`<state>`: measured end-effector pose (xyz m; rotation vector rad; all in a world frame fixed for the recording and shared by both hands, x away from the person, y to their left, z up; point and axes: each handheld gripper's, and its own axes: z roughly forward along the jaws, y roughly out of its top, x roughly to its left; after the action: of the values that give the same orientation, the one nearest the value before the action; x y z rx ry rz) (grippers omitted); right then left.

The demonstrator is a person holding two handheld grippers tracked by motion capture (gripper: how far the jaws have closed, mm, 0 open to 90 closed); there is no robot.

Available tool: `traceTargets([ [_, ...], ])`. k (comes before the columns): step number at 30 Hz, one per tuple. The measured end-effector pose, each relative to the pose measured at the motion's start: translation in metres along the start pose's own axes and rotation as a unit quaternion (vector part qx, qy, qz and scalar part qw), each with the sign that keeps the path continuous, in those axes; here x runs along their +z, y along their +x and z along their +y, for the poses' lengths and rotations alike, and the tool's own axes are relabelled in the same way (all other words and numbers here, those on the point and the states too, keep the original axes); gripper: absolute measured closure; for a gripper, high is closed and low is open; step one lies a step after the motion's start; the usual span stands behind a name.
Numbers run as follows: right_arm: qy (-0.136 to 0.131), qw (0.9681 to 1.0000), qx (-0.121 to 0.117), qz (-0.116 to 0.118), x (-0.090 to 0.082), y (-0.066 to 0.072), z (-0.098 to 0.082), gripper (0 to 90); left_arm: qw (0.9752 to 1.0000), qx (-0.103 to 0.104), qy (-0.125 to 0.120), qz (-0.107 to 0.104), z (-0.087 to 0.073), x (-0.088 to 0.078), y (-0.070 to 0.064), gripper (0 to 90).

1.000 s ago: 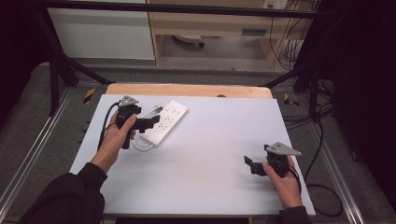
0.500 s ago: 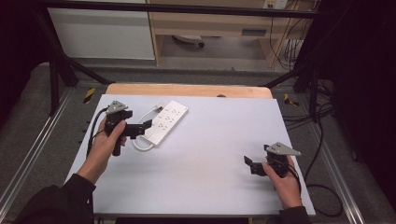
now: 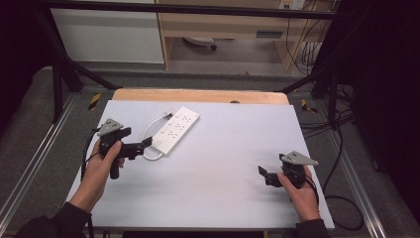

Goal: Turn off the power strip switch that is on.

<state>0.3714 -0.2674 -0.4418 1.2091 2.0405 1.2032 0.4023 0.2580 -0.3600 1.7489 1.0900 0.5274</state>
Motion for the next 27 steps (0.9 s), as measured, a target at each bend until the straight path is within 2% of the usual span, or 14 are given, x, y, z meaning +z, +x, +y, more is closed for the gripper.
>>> traceTargets([
  [7, 0.0, 1.0, 0.0, -0.001, 0.0, 0.0, 0.0, 3.8, 0.9999, 0.006, -0.01, 0.005, -0.006, -0.018, 0.0, 7.4],
  [9, 0.001, 1.0, -0.001, -0.001, 0.0, 0.0, 0.0, 3.8, 0.9999, 0.002, -0.01, 0.004, -0.01, -0.023, 0.001, 7.3],
  [20, 0.003, 1.0, -0.002, -0.001, 0.0, 0.0, 0.0, 3.9, 0.9999, -0.01, 0.001, 0.009, -0.041, -0.037, 0.01, 7.4],
  [27, 0.003, 1.0, -0.003, -0.002, 0.0, 0.001, 0.0, 3.9, 0.9998, -0.018, 0.008, 0.008, -0.057, -0.044, 0.011, 7.0],
])
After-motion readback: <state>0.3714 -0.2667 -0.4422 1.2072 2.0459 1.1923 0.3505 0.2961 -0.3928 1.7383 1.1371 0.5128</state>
